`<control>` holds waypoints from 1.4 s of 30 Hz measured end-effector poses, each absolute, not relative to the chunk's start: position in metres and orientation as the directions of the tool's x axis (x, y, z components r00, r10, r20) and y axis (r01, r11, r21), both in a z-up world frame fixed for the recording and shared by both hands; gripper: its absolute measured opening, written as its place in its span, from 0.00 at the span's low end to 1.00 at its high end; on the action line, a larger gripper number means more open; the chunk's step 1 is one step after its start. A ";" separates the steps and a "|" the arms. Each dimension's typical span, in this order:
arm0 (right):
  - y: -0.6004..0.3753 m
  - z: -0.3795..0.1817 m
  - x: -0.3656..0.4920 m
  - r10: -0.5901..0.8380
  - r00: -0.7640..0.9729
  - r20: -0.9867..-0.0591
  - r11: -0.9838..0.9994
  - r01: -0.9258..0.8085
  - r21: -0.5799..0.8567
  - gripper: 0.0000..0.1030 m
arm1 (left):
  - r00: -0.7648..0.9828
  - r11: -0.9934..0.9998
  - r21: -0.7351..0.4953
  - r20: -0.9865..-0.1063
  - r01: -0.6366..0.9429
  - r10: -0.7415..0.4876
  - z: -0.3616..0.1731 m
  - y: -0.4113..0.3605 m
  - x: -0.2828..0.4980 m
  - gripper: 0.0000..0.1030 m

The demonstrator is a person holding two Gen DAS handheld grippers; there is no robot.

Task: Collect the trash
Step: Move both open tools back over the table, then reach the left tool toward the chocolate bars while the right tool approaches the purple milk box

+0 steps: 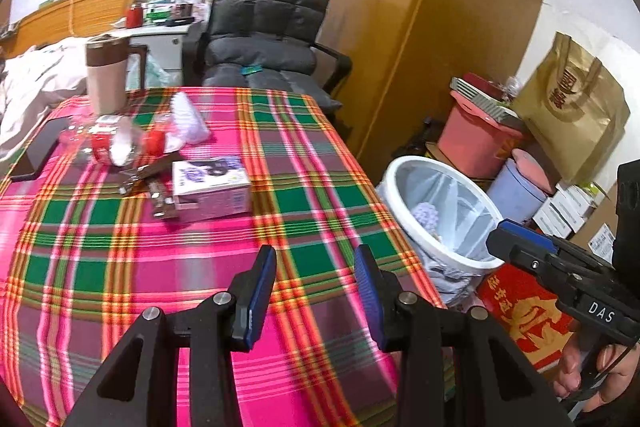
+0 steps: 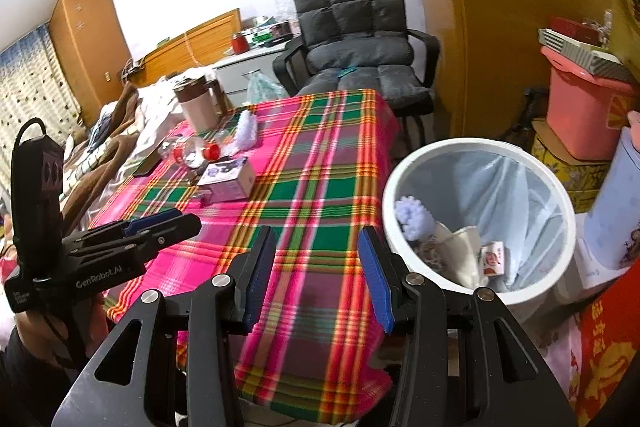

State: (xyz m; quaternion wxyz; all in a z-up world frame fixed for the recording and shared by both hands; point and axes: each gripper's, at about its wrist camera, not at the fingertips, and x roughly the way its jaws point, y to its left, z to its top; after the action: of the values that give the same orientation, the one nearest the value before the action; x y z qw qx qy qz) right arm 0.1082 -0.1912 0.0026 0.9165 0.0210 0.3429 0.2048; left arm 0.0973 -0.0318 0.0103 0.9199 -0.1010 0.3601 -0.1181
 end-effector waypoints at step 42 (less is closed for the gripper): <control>-0.151 -0.020 0.156 0.450 0.582 -0.677 0.874 -0.440 0.203 0.47 | 0.667 0.954 -0.266 -0.738 -0.140 -0.108 -0.043 0.070 0.195 0.39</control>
State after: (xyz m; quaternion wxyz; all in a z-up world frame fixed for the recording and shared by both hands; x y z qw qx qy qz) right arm 0.1561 -0.1510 -0.0197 0.8892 0.0065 0.3827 0.2505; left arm 0.1946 0.0699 -0.0429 0.9001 -0.1519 0.4082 0.0088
